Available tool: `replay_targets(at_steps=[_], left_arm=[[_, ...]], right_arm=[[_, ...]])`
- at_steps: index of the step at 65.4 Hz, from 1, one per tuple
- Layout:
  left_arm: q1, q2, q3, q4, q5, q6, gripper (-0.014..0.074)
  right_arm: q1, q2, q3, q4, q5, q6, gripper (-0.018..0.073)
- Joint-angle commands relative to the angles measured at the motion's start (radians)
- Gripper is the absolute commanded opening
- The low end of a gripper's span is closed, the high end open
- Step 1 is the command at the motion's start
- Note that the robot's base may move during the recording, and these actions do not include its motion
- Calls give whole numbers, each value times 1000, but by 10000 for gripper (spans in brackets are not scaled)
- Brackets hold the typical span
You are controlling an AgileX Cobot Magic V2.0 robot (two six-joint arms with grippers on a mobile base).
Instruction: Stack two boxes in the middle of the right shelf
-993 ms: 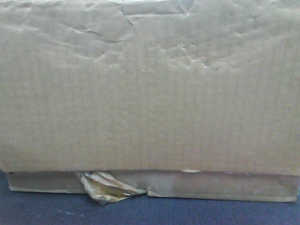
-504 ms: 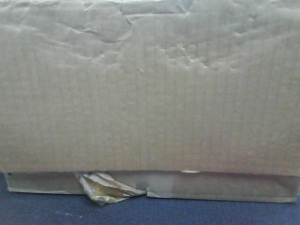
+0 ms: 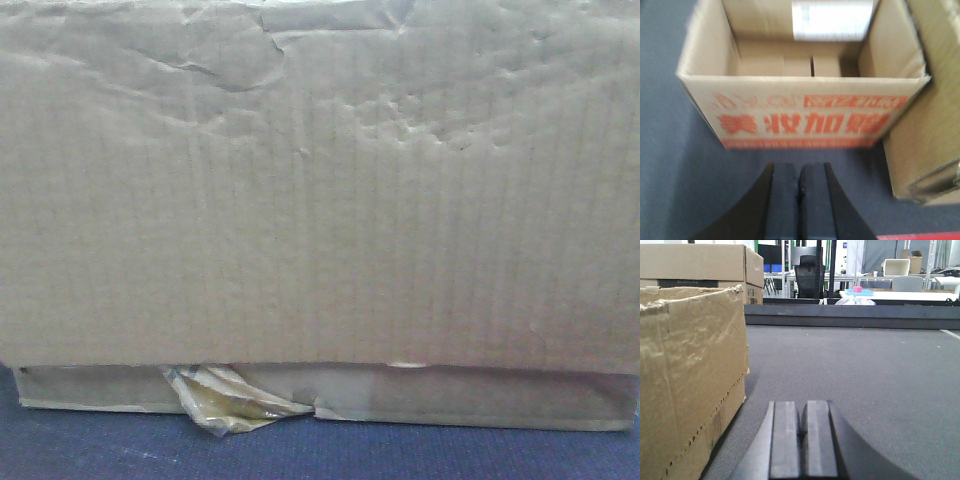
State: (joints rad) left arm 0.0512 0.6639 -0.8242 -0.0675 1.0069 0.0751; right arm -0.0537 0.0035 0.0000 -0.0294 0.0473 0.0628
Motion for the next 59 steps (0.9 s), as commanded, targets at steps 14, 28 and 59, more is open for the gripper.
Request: replay_targets(at_steps=[14,28,59], left_arm=[[-4,204,-77,-62,-54,0,-111],[-4,399,-234,-31,31,8,-111],[247,718,-572,-171,175,282,-111]], right_arm=[[-3,-4,0,5,-11,-3,-163],[-3,-4,0,5,-11,-3,-163],[-3,-4,0,5,-11,-3,-163]])
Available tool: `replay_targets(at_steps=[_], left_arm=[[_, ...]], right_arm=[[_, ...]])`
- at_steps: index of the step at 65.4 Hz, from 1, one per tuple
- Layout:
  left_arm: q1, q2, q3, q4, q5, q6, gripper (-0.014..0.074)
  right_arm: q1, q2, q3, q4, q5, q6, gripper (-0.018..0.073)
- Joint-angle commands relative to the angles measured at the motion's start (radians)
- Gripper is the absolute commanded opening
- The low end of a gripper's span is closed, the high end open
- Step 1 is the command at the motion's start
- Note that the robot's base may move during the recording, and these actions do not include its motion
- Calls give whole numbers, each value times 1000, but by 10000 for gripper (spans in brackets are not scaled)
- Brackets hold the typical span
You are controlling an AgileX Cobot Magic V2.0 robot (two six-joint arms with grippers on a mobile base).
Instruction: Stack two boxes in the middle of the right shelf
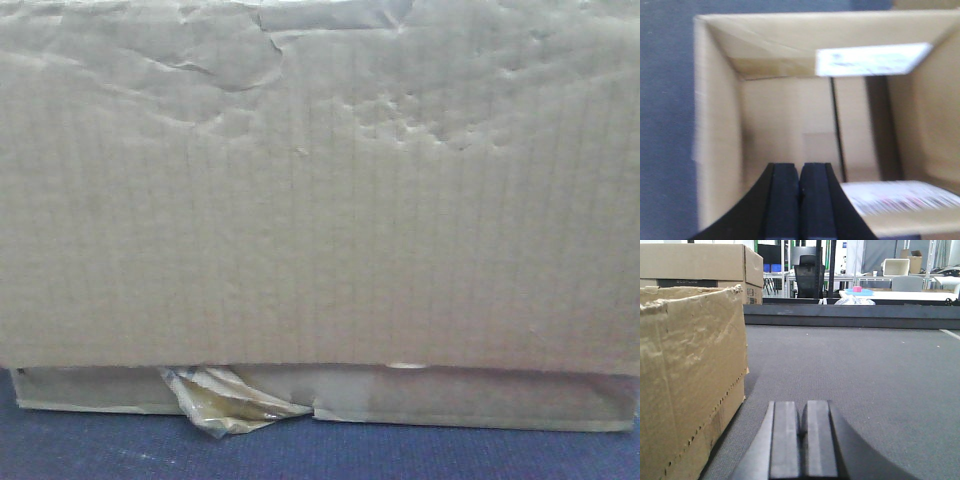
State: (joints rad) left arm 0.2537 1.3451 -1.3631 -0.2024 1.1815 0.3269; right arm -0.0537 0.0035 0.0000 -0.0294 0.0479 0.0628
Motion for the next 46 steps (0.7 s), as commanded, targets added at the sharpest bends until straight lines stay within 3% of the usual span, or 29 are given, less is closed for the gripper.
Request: replay_targets(at_steps=[1,12,17,25,30,46], left_arm=[[51,43,-37,-36,-4,30,-111],[83,98,-51,23,-33,34,-66],[83,115,-51,44,-39,34,37],[83,132,-47,53,-77,36,272],[83,152,-47,71,-87,37,352],[73,248,-47,73,-90,67,349]], right_arm=[[-3,-4,0,5,-11,-3,-163],[-3,-4,0,5,-11,-3,-163],[-3,-4,0,5,-11,-3,-163],[-3,-4,0,5,-11,-3,-163],[-3,-4,0,5,-11,-3,-163],[-3,-4,0,5,-11,-3,-163]])
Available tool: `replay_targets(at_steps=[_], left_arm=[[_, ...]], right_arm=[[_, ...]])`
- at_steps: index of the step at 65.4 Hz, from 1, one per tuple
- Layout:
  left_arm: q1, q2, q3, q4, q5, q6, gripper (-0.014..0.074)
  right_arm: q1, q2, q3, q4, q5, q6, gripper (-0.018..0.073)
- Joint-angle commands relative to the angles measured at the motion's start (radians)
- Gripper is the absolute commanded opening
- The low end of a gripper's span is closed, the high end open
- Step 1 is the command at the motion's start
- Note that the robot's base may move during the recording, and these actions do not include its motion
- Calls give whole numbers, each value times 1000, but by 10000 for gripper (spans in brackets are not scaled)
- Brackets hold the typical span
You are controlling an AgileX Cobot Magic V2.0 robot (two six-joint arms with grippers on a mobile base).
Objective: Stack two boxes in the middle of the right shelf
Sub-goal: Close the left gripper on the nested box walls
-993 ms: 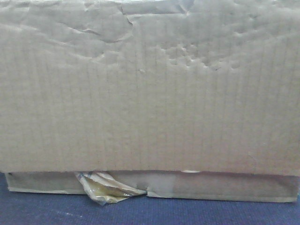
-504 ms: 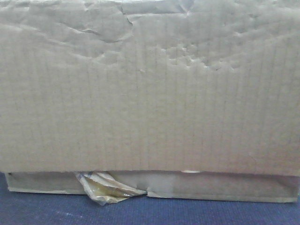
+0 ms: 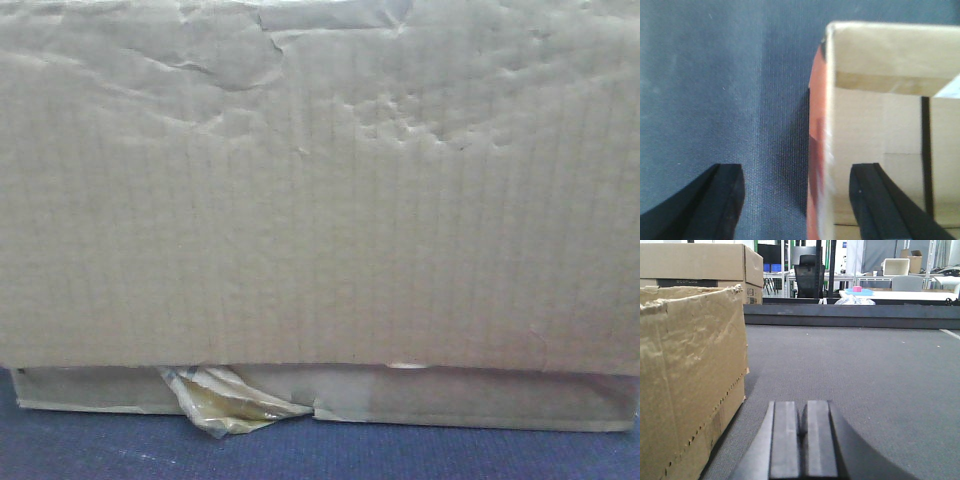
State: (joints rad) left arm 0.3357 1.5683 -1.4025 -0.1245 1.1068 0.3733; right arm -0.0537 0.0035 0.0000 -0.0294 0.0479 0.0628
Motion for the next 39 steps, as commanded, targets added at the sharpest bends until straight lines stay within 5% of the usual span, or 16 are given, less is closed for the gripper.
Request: replay_targets(at_steps=[1,25,39], left_arm=[[-11,29,-8,-5,-17,21,345],[-19,65,-8,-30,-19,21,262],[-19,65,-8,-79,-19,21,-109]], right_arm=[[-3,-4,0,5,-11,-3,-163],[-3,-4,0,5,-11,-3,-163],[-3,-4,0,5,-11,-3,-163]])
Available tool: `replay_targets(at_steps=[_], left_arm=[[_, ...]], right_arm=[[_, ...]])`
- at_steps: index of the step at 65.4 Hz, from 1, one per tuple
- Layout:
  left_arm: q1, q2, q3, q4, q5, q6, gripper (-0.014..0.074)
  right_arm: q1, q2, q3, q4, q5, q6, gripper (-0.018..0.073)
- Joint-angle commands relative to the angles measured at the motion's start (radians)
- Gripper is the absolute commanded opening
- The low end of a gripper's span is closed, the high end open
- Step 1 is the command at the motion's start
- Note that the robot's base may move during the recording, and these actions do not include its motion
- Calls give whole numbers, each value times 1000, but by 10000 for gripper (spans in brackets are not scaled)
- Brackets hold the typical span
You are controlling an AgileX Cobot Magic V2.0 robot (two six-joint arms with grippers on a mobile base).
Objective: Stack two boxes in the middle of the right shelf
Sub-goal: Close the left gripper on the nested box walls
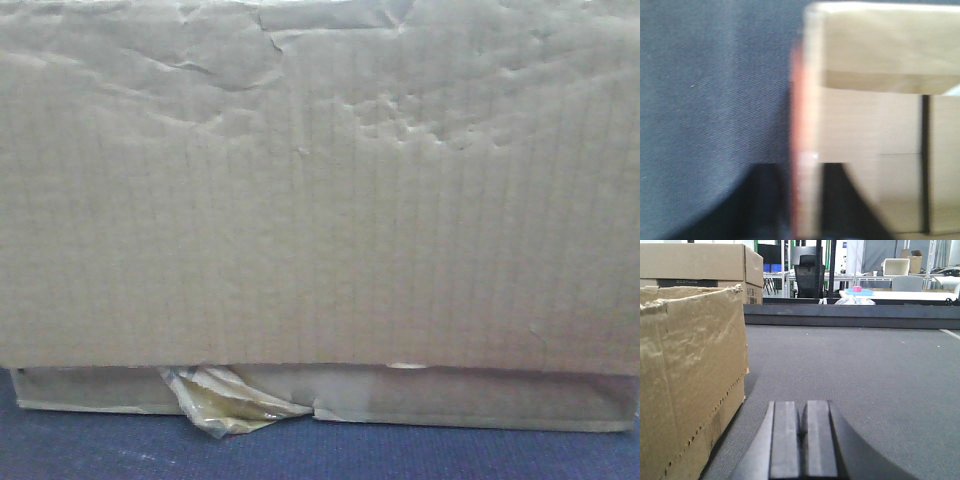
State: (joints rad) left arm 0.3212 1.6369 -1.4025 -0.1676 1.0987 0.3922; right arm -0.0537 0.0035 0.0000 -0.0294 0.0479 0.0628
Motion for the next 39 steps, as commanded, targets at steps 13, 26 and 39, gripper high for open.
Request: replay_targets(at_steps=[13,26,39], left_arm=[[-3,-11,-76,1,17,-17,-111],[43,-16,-333,34,58,-191,-111],[18,-16,-635,25,122,-280,-111]], right_arm=[[-3,-4,0,5,-11,-3,-163],[-3,-4,0,5,-11,-3,-163],[-3,-4,0,5,-11,-3,-163]])
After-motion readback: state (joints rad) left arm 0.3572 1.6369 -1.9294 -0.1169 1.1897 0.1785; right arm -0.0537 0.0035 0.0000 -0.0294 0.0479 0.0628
